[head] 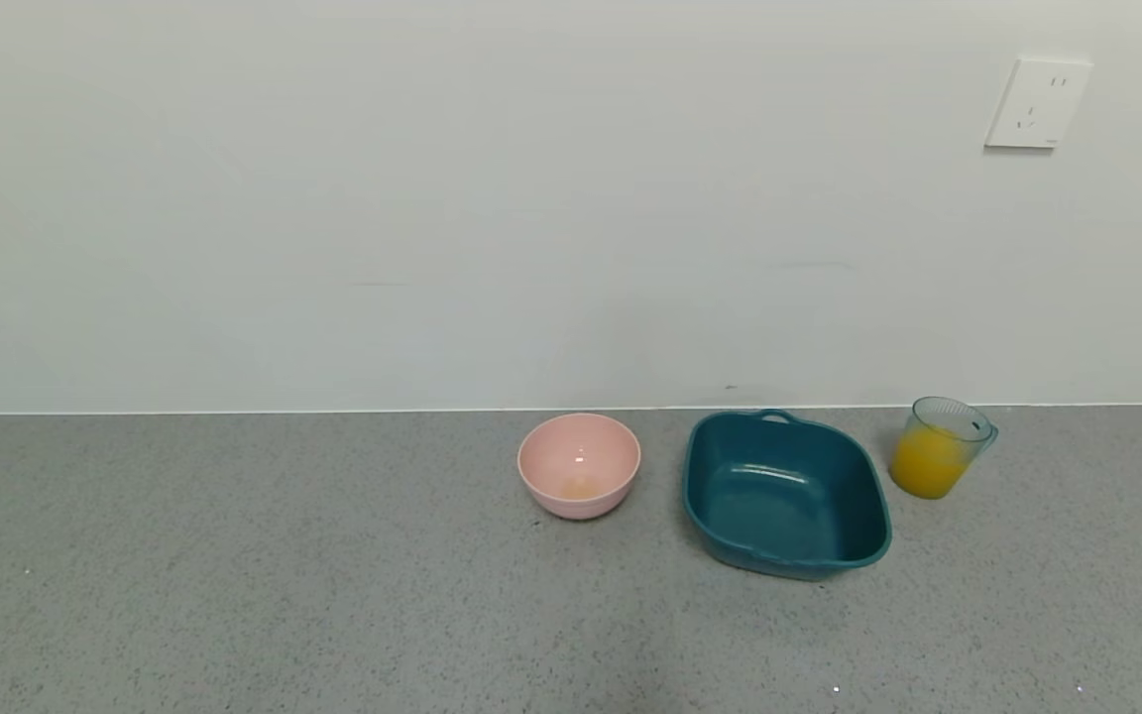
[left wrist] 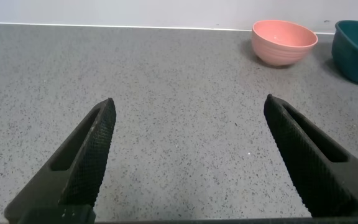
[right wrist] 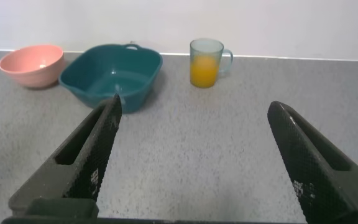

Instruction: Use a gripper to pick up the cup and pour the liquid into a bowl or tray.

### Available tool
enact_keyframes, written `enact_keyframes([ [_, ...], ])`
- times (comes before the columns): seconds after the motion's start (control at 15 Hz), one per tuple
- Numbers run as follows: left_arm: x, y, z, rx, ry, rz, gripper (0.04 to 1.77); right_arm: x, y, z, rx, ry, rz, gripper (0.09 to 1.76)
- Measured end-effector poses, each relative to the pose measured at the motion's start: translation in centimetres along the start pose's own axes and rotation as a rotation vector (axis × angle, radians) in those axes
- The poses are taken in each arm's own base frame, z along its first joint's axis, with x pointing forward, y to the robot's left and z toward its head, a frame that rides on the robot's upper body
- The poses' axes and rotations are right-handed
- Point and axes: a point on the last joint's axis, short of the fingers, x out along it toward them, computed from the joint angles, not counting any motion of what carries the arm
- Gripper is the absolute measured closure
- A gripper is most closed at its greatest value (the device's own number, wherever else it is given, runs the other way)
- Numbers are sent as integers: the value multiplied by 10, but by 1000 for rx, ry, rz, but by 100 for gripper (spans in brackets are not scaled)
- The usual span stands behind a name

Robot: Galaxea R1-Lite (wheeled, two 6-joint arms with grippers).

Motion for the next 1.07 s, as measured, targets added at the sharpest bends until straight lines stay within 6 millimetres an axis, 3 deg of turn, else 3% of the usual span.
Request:
enact_keyframes([
  [0.27, 0, 0, 0, 0, 0, 0, 9, 30, 1, 60, 1, 56, -23, 14],
  [0.53, 0, 0, 0, 0, 0, 0, 9, 85, 0, 97, -1, 167, -40, 14],
  [0.8, 0, 0, 0, 0, 0, 0, 9, 146, -3, 105, -2, 278, -61, 14],
  [1.07, 0, 0, 0, 0, 0, 0, 9, 209, -6, 86, -6, 368, -95, 14],
])
